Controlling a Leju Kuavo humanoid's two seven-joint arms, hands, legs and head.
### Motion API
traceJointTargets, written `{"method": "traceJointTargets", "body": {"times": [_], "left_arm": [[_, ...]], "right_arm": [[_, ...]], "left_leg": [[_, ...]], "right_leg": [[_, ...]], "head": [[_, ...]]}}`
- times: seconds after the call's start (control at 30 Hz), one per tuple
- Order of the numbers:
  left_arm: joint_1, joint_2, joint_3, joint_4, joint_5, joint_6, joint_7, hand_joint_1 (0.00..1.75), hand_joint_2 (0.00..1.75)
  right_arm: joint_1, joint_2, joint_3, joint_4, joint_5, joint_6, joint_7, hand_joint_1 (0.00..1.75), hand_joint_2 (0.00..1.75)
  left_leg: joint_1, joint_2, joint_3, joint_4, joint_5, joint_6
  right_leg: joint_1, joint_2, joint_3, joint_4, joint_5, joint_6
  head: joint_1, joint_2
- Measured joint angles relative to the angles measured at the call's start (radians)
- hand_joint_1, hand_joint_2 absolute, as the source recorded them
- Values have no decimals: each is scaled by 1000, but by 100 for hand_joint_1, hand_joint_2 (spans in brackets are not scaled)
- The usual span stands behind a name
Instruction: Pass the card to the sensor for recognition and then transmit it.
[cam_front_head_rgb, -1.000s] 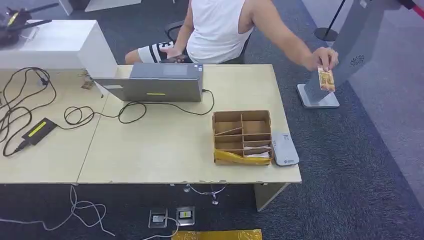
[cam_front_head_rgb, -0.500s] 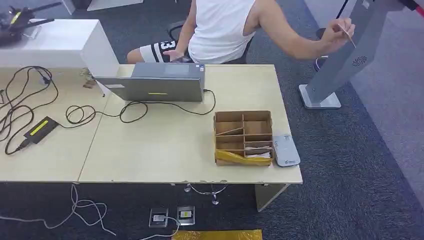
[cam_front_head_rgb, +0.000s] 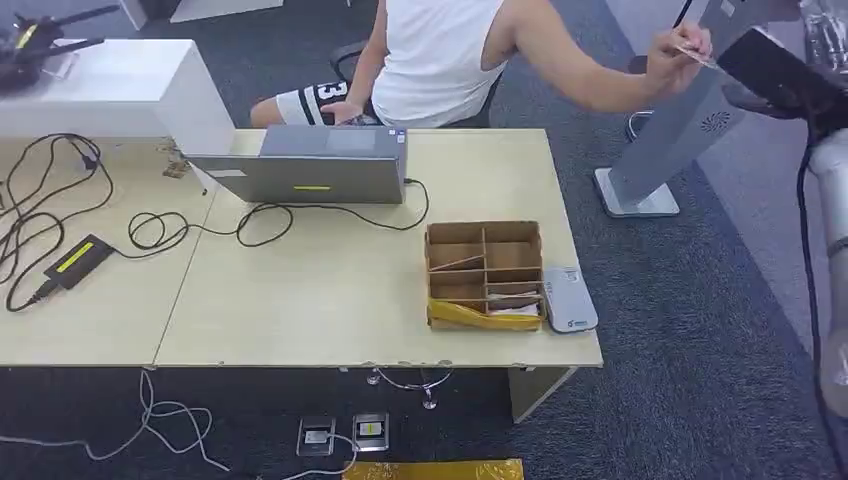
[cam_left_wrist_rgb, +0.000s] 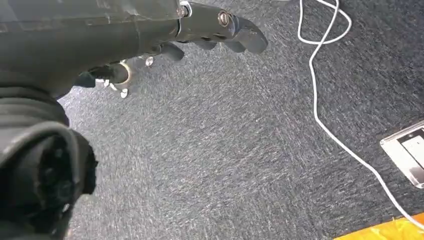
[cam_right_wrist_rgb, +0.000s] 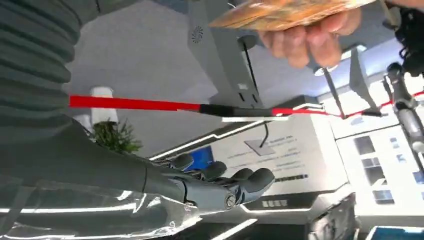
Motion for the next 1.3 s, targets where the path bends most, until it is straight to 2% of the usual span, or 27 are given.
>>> {"method": "traceJointTargets", "body": {"times": [0.13, 0.37, 0.97, 1.0, 1.03, 1.07, 1.3], "left_arm": [[-3, 3, -2, 0, -10, -10, 0, 0, 0], [-5, 5, -2, 0, -11, -14, 0, 0, 0], [-4, 5, -2, 0, -11, -14, 0, 0, 0], [-4, 5, -2, 0, -11, -14, 1, 0, 0], [-4, 5, -2, 0, -11, -14, 0, 0, 0], [-3, 5, -2, 0, -11, -14, 0, 0, 0], [-3, 5, -2, 0, -11, -14, 0, 0, 0]], "right_arm": [[23, 27, 109, -10, 2, -2, 6, 0, 175], [54, 51, 217, -21, 0, -11, 18, 0, 175], [67, 66, 312, -27, -26, -18, 45, 0, 175], [67, 66, 315, -27, -26, -18, 45, 24, 175], [67, 67, 319, -27, -27, -19, 46, 157, 175], [67, 67, 322, -27, -29, -19, 47, 175, 175], [66, 67, 336, -27, -51, -34, 48, 175, 175]], "left_leg": [[0, 0, 0, 0, 0, 0], [0, -1, 0, 0, 0, 0], [0, -1, 0, 0, 0, 0], [0, -1, 0, 0, 0, 0], [0, -1, 0, 0, 0, 0], [0, -1, 0, 0, 0, 0], [0, -1, 0, 0, 0, 0]], "right_leg": [[0, 1, 0, 0, 0, 0], [0, 0, 0, 0, 0, 0], [0, 0, 0, 0, 0, 0], [0, 0, 0, 0, 0, 0], [0, 0, 0, 0, 0, 0], [0, 0, 0, 0, 0, 0], [0, 0, 0, 0, 0, 0]], "head": [[0, 0], [0, 0], [0, 0], [0, 0], [0, 0], [0, 0], [0, 0]]}}
